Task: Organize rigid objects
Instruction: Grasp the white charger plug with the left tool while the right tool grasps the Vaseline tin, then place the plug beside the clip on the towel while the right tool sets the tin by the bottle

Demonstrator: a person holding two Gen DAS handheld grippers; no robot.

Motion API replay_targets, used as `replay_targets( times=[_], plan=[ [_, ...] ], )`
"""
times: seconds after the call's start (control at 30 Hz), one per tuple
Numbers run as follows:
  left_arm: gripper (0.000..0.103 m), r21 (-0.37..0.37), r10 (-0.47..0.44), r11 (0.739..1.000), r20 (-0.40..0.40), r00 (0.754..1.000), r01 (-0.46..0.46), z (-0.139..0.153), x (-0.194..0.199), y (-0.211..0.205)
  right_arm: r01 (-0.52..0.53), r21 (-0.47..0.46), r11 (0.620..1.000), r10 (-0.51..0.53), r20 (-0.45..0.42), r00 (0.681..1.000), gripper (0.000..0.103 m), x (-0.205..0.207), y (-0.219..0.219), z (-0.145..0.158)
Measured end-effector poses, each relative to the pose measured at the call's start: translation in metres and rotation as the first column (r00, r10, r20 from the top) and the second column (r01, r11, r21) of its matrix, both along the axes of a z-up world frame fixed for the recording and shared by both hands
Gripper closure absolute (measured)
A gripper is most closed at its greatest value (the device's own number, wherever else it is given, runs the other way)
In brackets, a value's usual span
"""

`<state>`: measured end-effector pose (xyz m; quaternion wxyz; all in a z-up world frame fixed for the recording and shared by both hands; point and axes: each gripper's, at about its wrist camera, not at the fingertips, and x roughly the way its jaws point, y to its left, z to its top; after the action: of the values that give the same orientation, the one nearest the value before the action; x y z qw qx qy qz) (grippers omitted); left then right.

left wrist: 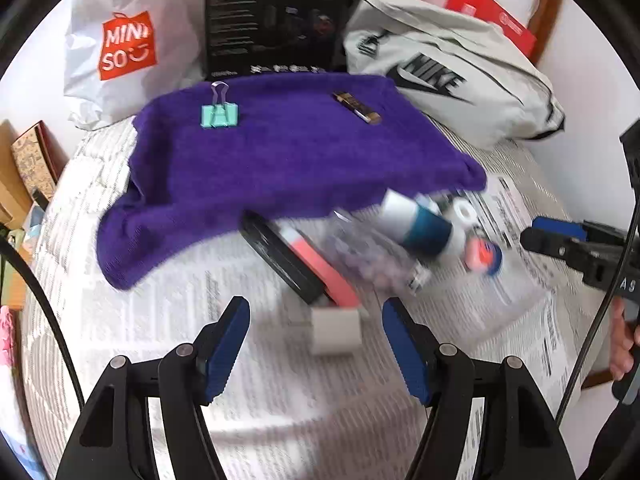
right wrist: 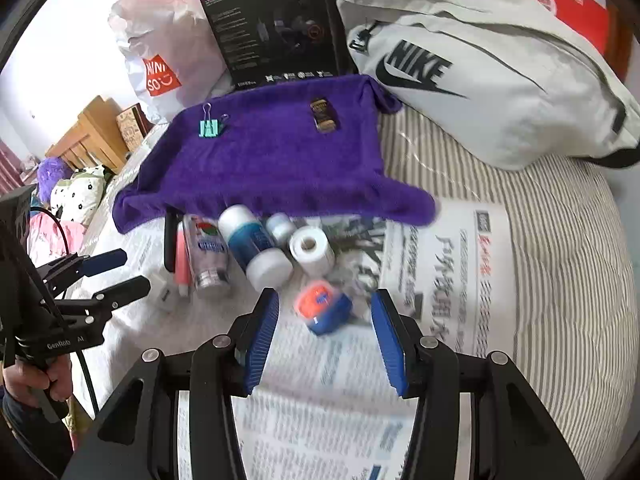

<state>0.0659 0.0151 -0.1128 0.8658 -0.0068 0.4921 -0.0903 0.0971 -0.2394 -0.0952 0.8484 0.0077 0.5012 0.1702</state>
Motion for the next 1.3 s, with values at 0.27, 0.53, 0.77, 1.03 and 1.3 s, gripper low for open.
replay_targets(
  times=[0.27, 0.53, 0.77, 1.03, 1.3],
  plan=[
    [0.036, 0.163, -0.012, 0.986, 0.0, 1.0, 0.011, -0.023, 0.001, -0.014, 0.03, 0.002, 1.0, -0.03, -0.027, 0.999, 0.055, -0.014, -0.013, -0.015],
    [0.052, 0.124, -0.026, 0.992, -0.01, 1.0, 0.027, -0.034, 0.005, -0.015, 0.011, 0.012, 1.0, -0.01, -0.017, 1.0, 0.055, -0.012, -0.013, -0.028],
    [0.061, 0.102, -0.025, 0.994, -0.02, 0.999, 0.027, -0.032, 0.006, -0.01, -0.09, -0.045, 0.995, 0.091, 0.016, 0.996, 0.055, 0.001, 0.009, -0.043],
    [0.061, 0.08, -0.021, 0.996, -0.032, 0.999, 0.024, -0.03, 0.006, -0.006, -0.15, -0.069, 0.986, 0.153, 0.044, 0.987, 0.066, 0.02, 0.021, -0.054],
    [0.061, 0.086, -0.025, 0.996, -0.024, 0.999, 0.027, -0.03, 0.006, -0.008, -0.172, -0.146, 0.974, 0.179, 0.033, 0.983, 0.065, 0.014, 0.03, -0.057]
  ],
)
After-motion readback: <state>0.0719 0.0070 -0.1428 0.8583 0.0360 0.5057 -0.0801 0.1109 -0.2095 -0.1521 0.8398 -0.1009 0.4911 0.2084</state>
